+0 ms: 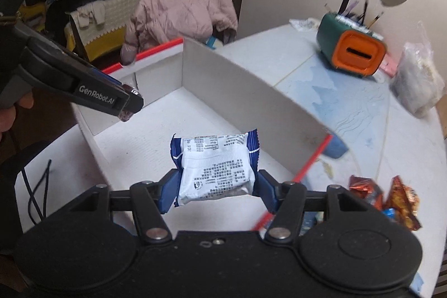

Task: Organize snacks
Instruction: 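Carry the cake and pastry into the box with both grippers, then open both grippers to drop the cake and pastry in the box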

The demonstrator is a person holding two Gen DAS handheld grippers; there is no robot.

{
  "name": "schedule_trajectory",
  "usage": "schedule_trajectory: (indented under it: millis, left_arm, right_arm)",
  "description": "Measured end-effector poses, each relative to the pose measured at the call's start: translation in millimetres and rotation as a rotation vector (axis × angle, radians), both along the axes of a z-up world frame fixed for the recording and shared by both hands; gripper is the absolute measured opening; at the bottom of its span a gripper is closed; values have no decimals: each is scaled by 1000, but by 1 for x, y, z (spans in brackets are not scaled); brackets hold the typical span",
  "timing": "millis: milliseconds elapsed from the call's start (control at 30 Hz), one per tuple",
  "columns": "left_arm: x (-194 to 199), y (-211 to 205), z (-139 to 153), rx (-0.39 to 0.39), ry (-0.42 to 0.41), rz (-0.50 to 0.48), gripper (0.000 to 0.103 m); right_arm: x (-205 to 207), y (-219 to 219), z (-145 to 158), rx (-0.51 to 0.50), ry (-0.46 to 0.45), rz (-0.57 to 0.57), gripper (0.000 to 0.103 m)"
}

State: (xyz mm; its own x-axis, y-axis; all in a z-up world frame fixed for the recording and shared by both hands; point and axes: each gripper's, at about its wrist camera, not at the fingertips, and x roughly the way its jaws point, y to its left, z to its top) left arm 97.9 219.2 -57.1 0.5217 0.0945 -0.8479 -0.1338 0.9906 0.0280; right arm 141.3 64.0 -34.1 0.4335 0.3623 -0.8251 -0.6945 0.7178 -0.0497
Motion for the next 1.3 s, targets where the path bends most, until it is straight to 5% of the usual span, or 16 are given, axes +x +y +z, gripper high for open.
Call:
schedule_trajectory:
  millis: [367, 733, 1033, 1300]
  left_arm:
    - [25, 7, -32, 41, 99, -64, 33]
    - [33, -3, -59, 71, 217, -115, 34]
    - [29, 2, -53, 45, 204, -91, 46]
    - [11, 4, -23, 14, 111, -93, 46]
  right_arm:
    - [25, 28, -45, -76, 99, -48, 59]
    - [26, 38, -56, -129, 151, -42, 60]
    - [22, 35, -48, -109, 137, -46, 64]
    - [13, 19, -22, -19, 121, -77, 68]
